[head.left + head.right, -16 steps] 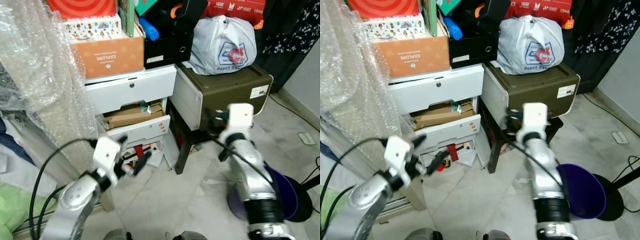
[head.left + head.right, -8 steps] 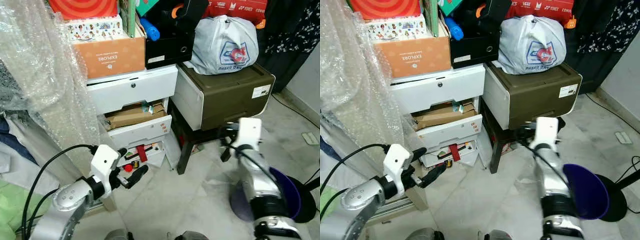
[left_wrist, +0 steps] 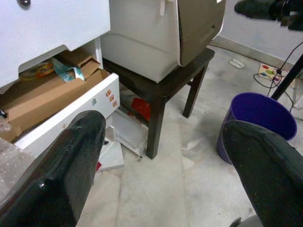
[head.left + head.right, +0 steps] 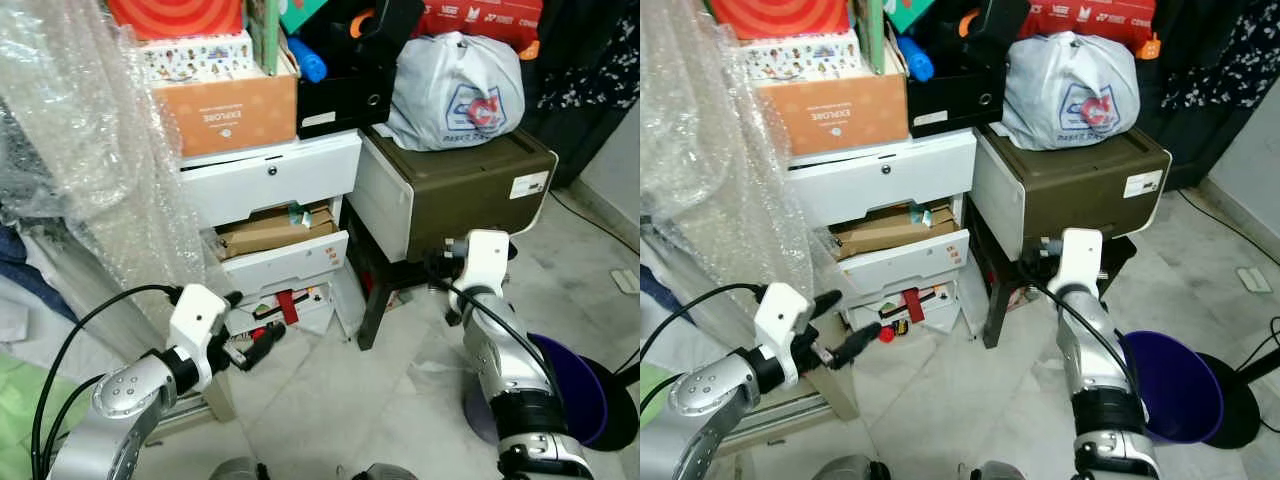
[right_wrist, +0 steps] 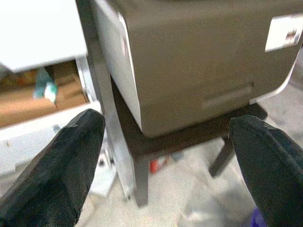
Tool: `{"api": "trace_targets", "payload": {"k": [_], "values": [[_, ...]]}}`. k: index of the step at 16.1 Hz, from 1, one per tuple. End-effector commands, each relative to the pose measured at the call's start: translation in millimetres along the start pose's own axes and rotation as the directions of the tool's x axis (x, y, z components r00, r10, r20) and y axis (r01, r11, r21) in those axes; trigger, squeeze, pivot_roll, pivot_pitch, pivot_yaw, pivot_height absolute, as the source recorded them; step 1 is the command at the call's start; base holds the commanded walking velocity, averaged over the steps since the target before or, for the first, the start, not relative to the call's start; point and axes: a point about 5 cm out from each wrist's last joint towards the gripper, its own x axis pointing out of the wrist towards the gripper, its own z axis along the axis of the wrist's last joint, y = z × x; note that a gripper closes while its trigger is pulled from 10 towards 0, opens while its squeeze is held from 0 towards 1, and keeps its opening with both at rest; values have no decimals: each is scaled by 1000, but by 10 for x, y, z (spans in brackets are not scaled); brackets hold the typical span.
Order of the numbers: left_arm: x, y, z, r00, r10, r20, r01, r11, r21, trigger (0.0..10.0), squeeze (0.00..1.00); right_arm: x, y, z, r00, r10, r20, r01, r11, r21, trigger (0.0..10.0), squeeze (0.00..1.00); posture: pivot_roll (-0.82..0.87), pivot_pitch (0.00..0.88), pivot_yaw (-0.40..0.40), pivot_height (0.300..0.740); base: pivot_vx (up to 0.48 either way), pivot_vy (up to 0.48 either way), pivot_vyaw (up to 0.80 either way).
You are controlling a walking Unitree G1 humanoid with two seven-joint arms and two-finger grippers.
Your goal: Clean up the room
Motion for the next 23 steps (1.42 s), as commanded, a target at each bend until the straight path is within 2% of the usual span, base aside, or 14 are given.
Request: {"api": "trace_targets", "payload": {"k": [1,2,3,5,6,8,9,11,13,15,17,19,20,23], "values": [[-17,37,50,998,41,37,-41,999,-5,10000,0,-29,38,124,998,-9,60,9,1000,-2,10000,0,-38,0,-19,740,0,0,0],[-15,62,111,993,86,84,-85,996,-10,10000,0,-57,75,197,995,-8,104,10,1000,-15,10000,0,-39,0,-22,740,0,0,0],[-3,86,235,974,153,169,-146,988,-50,10000,0,-122,166,311,983,36,179,-27,998,-51,10000,0,-41,0,-25,740,0,0,0],[18,-11,356,960,146,240,-119,985,-121,10000,0,-205,290,414,962,115,249,-90,990,-109,10000,0,-45,0,-29,740,0,0,0],[36,-77,405,956,130,263,-100,987,-126,10000,0,-224,316,420,957,133,256,-107,988,-116,10000,0,-46,0,-33,740,0,0,0],[67,-143,446,954,108,281,-72,988,-134,10000,0,-229,316,412,958,137,252,-110,987,-121,10000,0,-46,0,-35,740,0,0,750],[84,-206,445,956,65,286,-10,982,-190,10000,0,-228,312,413,958,140,250,-113,986,-121,10000,0,-49,0,-37,740,0,0,800],[80,-304,399,965,-38,261,95,973,-210,10000,0,-228,304,413,958,142,248,-116,986,-116,10000,0,-51,0,-38,740,0,0,800],[78,-338,398,964,-83,251,137,969,-204,10000,0,-244,306,413,959,145,245,-118,985,-122,10000,0,-55,0,-39,740,0,0,800],[83,-339,428,962,-76,260,135,968,-213,10000,0,-265,312,411,958,148,246,-120,985,-127,10000,0,-56,0,-37,740,0,0,575],[85,-290,408,969,-38,243,85,979,-187,10000,0,-268,314,411,957,149,247,-121,984,-128,10000,0,-56,0,-37,740,0,0,572],[87,-167,397,968,59,243,-15,984,-177,10000,0,-266,317,415,957,150,248,-121,984,-127,10000,0,-58,0,-37,740,0,0,538],[63,16,383,947,202,250,-166,973,-158,10000,0,-272,321,428,955,152,254,-120,984,-134,10000,0,-58,0,-37,740,0,0,0],[-18,189,371,891,365,268,-322,927,-192,10000,0,-335,357,470,941,177,288,-131,976,-173,10000,0,-55,0,-36,740,0,0,0]]}}
